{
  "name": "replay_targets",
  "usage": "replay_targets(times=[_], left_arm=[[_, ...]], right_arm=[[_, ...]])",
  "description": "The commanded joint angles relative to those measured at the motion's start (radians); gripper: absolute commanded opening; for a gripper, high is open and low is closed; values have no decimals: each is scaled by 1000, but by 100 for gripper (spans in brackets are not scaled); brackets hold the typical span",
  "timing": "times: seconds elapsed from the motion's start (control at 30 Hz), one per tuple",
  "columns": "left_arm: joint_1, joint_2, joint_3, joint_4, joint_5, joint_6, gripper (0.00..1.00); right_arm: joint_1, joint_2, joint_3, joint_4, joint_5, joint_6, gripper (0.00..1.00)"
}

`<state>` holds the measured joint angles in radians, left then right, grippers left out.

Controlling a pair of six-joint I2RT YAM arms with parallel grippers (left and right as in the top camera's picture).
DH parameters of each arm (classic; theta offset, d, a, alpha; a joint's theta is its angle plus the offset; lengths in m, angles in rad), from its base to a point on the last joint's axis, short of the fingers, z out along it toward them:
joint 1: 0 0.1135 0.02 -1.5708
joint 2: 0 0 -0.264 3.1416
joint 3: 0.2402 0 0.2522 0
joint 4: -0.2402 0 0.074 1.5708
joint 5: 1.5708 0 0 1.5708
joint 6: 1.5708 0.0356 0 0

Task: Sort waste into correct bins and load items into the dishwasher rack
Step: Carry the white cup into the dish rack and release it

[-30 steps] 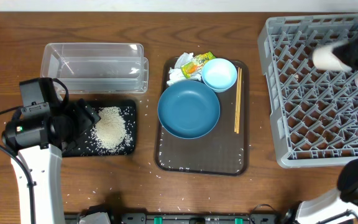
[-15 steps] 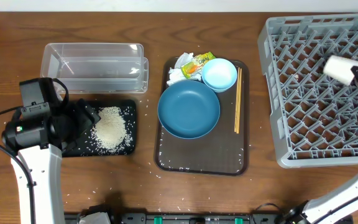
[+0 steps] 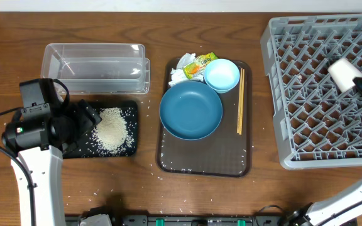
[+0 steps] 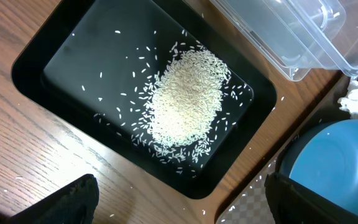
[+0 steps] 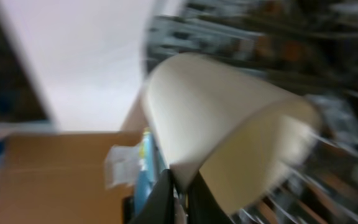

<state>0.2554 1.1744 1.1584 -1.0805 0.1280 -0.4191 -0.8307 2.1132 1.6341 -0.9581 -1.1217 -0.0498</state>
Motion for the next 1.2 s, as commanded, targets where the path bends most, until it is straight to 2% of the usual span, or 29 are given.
replay_targets(times=[0.0, 0.13, 0.33, 0.4, 0.57, 0.67, 0.8, 0.9, 1.0, 1.03, 1.1, 1.17], left_arm=[[6, 2, 13, -4, -1, 2, 88], [6, 2, 13, -4, -2, 2, 88], [6, 2, 13, -4, -2, 2, 88], [6, 2, 13, -4, -1, 2, 88], [6, 2, 13, -4, -1, 2, 88], [6, 2, 13, -4, -2, 2, 88], [6, 2, 13, -4, -1, 2, 88], [6, 2, 13, -4, -2, 2, 88], [6, 2, 13, -4, -2, 2, 88], [6, 2, 13, -4, -2, 2, 88], [6, 2, 13, -4, -2, 2, 88], [6, 2, 13, -4, -2, 2, 88]], right_arm=[[-33, -93, -6, -30, 295, 51, 22], [-32, -239, -6, -77, 404, 94, 49], [32, -495, -6, -90, 412, 135, 52], [87, -567, -6, -87, 426, 135, 60], [413, -709, -6, -46, 652, 175, 66], [667, -701, -6, -10, 856, 217, 65], [914, -623, -6, 22, 1051, 229, 65], [1031, -546, -6, 24, 1300, 275, 68], [1068, -480, -6, 32, 1449, 293, 66], [1067, -463, -6, 35, 1487, 293, 64], [1046, -425, -6, 48, 1590, 297, 54], [1005, -389, -6, 76, 1666, 297, 35]])
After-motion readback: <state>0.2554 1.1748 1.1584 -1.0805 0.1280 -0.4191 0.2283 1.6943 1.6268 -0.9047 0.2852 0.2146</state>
